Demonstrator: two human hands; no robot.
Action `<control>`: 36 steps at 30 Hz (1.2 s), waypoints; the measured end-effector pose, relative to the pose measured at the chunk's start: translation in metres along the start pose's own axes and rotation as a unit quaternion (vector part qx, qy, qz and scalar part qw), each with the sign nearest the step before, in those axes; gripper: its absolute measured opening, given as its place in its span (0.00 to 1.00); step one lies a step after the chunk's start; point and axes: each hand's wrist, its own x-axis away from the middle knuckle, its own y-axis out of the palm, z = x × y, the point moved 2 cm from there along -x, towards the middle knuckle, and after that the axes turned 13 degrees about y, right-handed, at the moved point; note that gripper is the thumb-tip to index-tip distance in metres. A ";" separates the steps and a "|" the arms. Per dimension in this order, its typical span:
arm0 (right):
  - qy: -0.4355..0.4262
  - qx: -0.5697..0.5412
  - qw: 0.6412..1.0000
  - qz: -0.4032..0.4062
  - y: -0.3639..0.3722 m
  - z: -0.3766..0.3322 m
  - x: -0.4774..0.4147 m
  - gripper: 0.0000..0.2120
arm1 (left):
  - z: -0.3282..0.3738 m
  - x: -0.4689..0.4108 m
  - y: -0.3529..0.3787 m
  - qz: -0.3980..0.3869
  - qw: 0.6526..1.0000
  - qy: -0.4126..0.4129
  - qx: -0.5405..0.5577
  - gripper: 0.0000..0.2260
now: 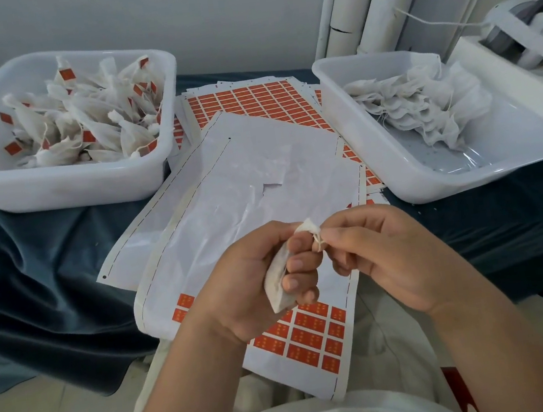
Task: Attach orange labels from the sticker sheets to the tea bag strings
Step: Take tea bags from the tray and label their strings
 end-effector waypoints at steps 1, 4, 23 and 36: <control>-0.008 0.010 1.000 0.002 0.000 0.000 0.000 0.12 | 0.000 0.000 0.000 -0.003 1.000 -0.001 -0.002 0.15; -0.013 0.025 1.000 0.004 -0.001 -0.001 0.001 0.12 | 0.000 0.000 -0.002 -0.004 1.000 -0.008 -0.017 0.16; -0.305 0.374 0.812 0.329 0.013 -0.016 0.019 0.09 | -0.001 -0.002 0.000 0.009 0.999 0.035 0.001 0.13; -0.235 0.368 0.856 0.276 0.012 -0.019 0.021 0.07 | 0.003 0.000 0.001 0.018 0.996 0.046 -0.078 0.16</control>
